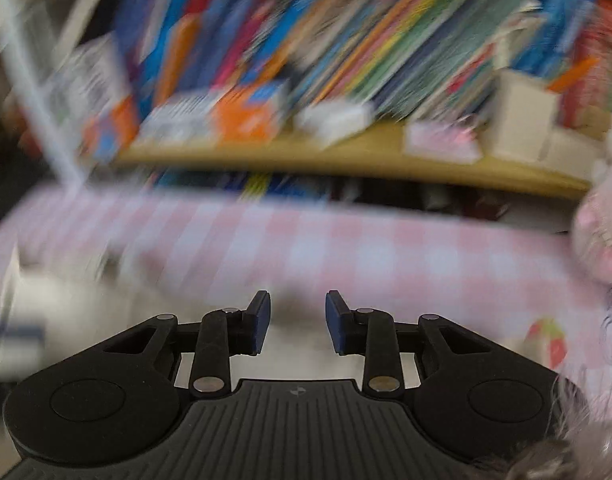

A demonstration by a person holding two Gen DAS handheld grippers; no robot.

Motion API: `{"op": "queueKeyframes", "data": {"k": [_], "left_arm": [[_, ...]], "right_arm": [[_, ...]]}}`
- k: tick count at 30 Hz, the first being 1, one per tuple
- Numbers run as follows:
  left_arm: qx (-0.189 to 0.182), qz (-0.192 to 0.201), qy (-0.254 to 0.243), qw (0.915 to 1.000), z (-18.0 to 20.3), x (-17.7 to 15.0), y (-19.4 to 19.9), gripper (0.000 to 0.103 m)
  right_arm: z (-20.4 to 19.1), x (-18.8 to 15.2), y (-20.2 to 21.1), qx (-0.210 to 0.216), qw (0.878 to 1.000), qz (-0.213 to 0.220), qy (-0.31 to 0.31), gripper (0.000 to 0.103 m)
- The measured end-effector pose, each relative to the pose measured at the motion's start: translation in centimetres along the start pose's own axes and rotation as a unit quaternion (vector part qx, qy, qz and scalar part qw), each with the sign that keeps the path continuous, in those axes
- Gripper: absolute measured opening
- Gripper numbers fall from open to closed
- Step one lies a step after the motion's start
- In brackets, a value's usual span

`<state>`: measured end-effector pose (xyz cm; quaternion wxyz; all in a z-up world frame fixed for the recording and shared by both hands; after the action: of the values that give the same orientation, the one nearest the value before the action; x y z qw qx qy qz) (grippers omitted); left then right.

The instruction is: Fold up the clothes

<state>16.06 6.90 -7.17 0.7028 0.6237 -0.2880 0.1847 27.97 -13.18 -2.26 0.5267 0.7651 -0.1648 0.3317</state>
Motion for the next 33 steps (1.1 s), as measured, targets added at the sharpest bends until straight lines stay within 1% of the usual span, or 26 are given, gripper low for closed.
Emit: {"op": "queueKeyframes", "data": {"k": [1,3,5,7,9,11,13,15,18,19,22,24,26,27,28,29,30,31,33], "left_arm": [[-0.002,-0.002,-0.007,1.0000,0.2,0.2,-0.4,0.061],[0.000,-0.002,0.005,1.0000,-0.2,1.0,-1.1,0.061],[-0.005,0.005,0.050,0.9987,-1.9,2.2,-1.7,0.061],[0.006,0.009,0.085,0.9963,-3.8,3.4,-1.6,0.061],[0.028,0.009,0.108,0.9937,-6.0,4.1,-1.1,0.062],[0.052,0.012,0.127,0.9905,-7.6,4.5,0.2,0.062],[0.056,0.026,0.140,0.9883,-8.5,4.3,2.2,0.062],[0.043,0.035,0.138,0.9889,-8.0,3.5,4.4,0.062],[0.038,0.032,0.113,0.9923,-5.7,1.0,7.4,0.063],[0.041,0.028,0.110,0.9927,-5.1,-0.1,8.0,0.063],[0.048,0.019,0.103,0.9933,-3.3,-3.1,9.7,0.063],[0.054,0.015,0.113,0.9920,-2.9,-4.5,10.3,0.063],[0.060,0.005,0.125,0.9903,-2.8,-5.4,10.2,0.063],[0.064,-0.002,0.131,0.9893,-2.9,-5.7,10.0,0.063],[0.068,-0.008,0.136,0.9884,-2.9,-6.1,9.8,0.062],[0.072,-0.005,0.134,0.9883,-2.8,-6.3,9.7,0.063],[0.077,-0.003,0.132,0.9883,-2.8,-6.5,9.7,0.063],[0.079,-0.004,0.129,0.9885,-2.7,-6.6,9.6,0.063],[0.081,-0.009,0.127,0.9886,-2.7,-6.5,9.4,0.063]], "right_arm": [[0.5,0.8,0.0,-0.003,1.000,0.009,-0.017,0.029],[0.7,0.8,1.1,0.002,1.000,0.017,-0.015,0.029],[0.8,0.2,2.5,0.004,1.000,0.026,-0.002,0.029],[0.4,-1.0,3.7,-0.001,0.999,0.033,0.019,0.029],[0.6,-2.5,4.9,-0.012,0.999,0.032,0.038,0.030],[1.4,-4.1,5.8,-0.041,0.997,0.022,0.054,0.030],[3.2,-5.6,6.8,-0.066,0.997,0.010,0.047,0.030],[5.2,-6.7,7.8,-0.076,0.997,-0.001,0.020,0.030],[7.7,-7.9,8.8,-0.074,0.997,-0.015,-0.032,0.038],[8.2,-8.2,8.9,-0.070,0.996,-0.019,-0.050,0.040],[9.9,-8.9,9.1,-0.059,0.992,-0.031,-0.103,0.042],[9.9,-9.0,9.2,-0.051,0.992,-0.026,-0.112,0.045],[9.4,-8.9,9.0,-0.048,0.992,-0.028,-0.110,0.045],[9.2,-8.9,8.9,-0.047,0.993,-0.029,-0.106,0.043],[8.9,-8.9,8.9,-0.046,0.994,-0.033,-0.098,0.037],[8.6,-8.9,8.9,-0.045,0.994,-0.037,-0.090,0.032],[8.3,-8.8,8.9,-0.045,0.995,-0.040,-0.082,0.017],[7.6,-8.6,9.5,-0.045,0.997,-0.023,-0.062,0.012],[6.3,-8.1,10.9,-0.046,0.999,0.012,-0.022,0.010]]}}
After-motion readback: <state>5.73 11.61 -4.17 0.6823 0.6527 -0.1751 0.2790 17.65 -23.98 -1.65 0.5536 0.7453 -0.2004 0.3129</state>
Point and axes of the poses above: each gripper's, at about its wrist camera, not at the fingertips, and y roughly against the way its jaws point, z to its right, x to its top, the point moved 3 cm from there along -y, roughly the way its jaws point, and after that the axes turned 4 degrees about -y, right-handed, at the moved point
